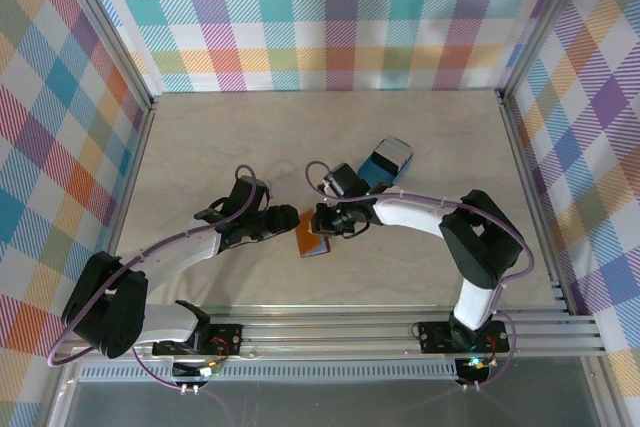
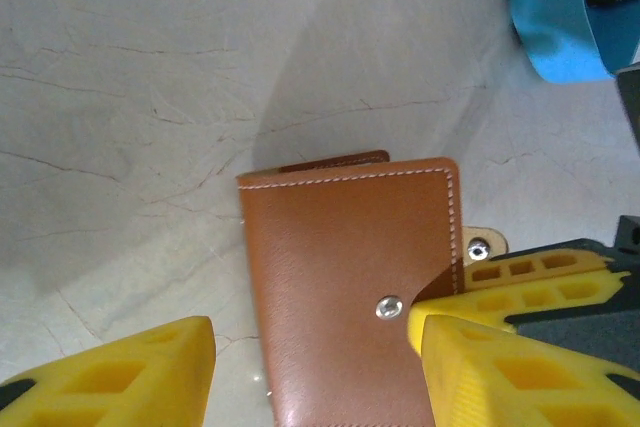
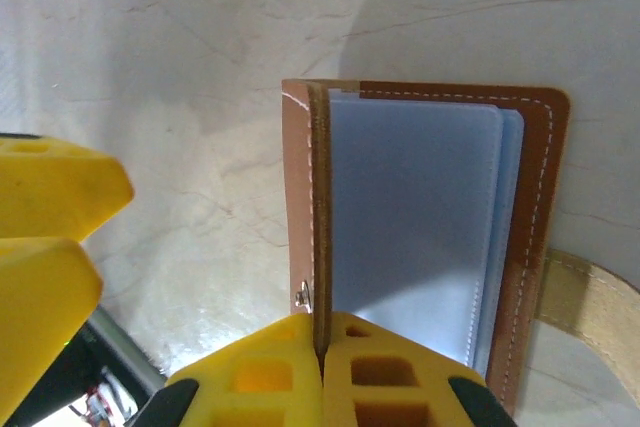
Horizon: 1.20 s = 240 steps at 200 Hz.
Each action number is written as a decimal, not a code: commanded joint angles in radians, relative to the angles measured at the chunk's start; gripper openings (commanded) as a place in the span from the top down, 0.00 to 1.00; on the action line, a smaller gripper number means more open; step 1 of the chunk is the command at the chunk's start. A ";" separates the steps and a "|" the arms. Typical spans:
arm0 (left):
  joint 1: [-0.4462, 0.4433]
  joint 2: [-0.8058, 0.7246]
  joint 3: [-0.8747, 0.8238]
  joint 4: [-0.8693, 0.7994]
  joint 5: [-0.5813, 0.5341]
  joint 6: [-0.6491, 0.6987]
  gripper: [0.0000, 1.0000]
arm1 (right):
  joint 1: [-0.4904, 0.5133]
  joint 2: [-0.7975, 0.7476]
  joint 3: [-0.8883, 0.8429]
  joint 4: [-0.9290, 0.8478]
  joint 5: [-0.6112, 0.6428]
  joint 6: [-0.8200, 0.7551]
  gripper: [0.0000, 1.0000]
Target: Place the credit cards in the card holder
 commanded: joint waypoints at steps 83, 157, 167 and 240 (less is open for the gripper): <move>0.007 0.025 0.051 -0.022 0.081 0.042 0.44 | 0.061 -0.041 0.217 -0.518 0.562 -0.006 1.00; 0.008 0.010 0.043 -0.032 0.073 0.039 0.44 | 0.086 0.147 0.362 -0.599 0.597 -0.018 1.00; 0.009 0.005 0.041 -0.038 0.069 0.040 0.44 | 0.087 0.153 0.368 -0.595 0.585 -0.020 1.00; 0.012 -0.014 0.016 -0.031 0.047 0.022 0.44 | 0.090 0.084 0.341 -0.498 0.465 -0.007 0.63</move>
